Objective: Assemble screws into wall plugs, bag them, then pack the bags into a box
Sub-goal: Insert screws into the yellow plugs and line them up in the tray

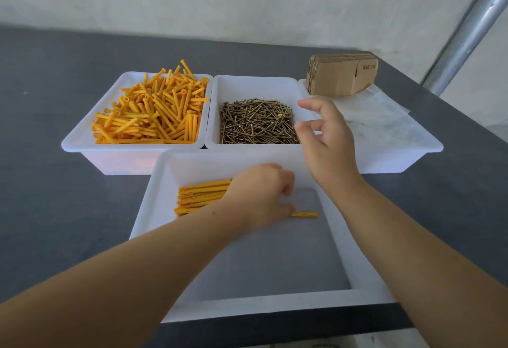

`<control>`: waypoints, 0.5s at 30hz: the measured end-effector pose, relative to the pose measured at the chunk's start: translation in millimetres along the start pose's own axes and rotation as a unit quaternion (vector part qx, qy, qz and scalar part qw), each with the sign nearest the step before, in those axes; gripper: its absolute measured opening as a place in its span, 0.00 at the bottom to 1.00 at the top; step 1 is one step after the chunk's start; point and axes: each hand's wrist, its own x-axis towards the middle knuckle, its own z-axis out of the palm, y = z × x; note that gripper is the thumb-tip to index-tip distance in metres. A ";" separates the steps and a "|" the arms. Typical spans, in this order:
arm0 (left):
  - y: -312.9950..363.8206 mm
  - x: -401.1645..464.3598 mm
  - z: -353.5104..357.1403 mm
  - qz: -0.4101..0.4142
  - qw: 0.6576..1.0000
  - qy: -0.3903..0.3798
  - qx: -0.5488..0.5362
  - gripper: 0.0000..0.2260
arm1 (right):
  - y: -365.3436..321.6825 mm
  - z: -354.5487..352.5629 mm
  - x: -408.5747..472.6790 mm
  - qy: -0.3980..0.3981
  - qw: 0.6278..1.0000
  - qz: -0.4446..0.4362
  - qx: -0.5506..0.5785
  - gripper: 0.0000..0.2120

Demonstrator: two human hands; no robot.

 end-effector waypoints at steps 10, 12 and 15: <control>3.2 9.7 7.3 -0.031 0.966 -0.126 0.223 0.08 | 6.4 0.6 1.5 -0.010 1.000 0.021 -0.021 0.14; 6.3 21.0 5.0 -0.037 0.965 -0.133 0.222 0.08 | 7.1 0.5 0.8 -0.017 0.999 0.027 -0.026 0.14; 12.6 34.4 2.5 -0.046 0.965 -0.141 0.215 0.07 | 8.0 1.8 -1.8 -0.028 0.999 0.029 -0.031 0.15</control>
